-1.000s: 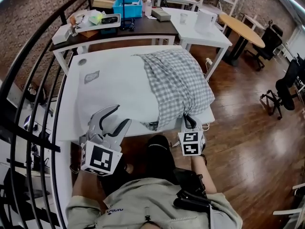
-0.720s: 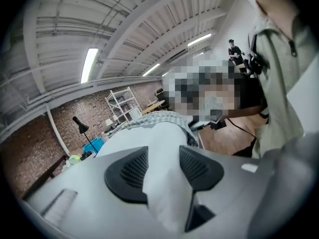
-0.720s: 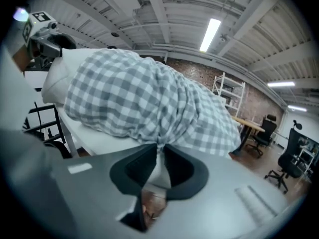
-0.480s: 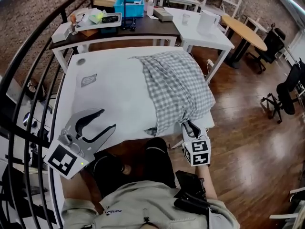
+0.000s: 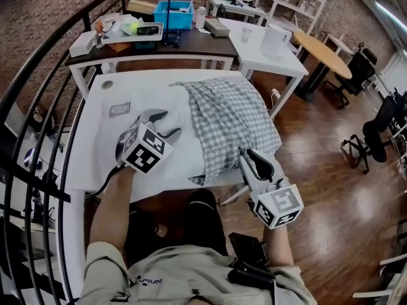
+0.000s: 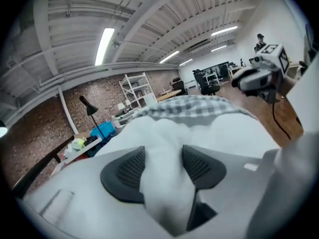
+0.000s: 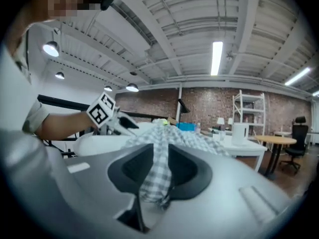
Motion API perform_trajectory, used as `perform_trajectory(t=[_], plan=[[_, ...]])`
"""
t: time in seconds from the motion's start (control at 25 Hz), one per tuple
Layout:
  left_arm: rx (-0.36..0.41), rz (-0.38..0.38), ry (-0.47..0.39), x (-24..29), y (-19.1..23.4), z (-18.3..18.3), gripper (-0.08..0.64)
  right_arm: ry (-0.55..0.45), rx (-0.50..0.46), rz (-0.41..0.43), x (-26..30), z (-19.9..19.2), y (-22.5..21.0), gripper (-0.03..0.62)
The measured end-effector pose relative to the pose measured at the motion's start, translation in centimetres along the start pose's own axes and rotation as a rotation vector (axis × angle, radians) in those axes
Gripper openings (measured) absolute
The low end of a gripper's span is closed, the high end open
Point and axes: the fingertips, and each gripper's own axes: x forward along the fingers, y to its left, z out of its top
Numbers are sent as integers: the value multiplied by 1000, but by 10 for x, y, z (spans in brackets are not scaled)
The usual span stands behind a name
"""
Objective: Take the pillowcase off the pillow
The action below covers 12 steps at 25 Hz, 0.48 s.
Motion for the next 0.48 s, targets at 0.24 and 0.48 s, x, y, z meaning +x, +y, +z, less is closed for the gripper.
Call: perform_trajectory(t=[0.24, 0.48], plan=[[143, 63, -3, 5, -49, -25, 72, -65, -93, 19, 53, 69, -21, 94], [175, 120, -64, -8, -65, -26, 46, 175, -213, 79, 170, 82, -17, 192]])
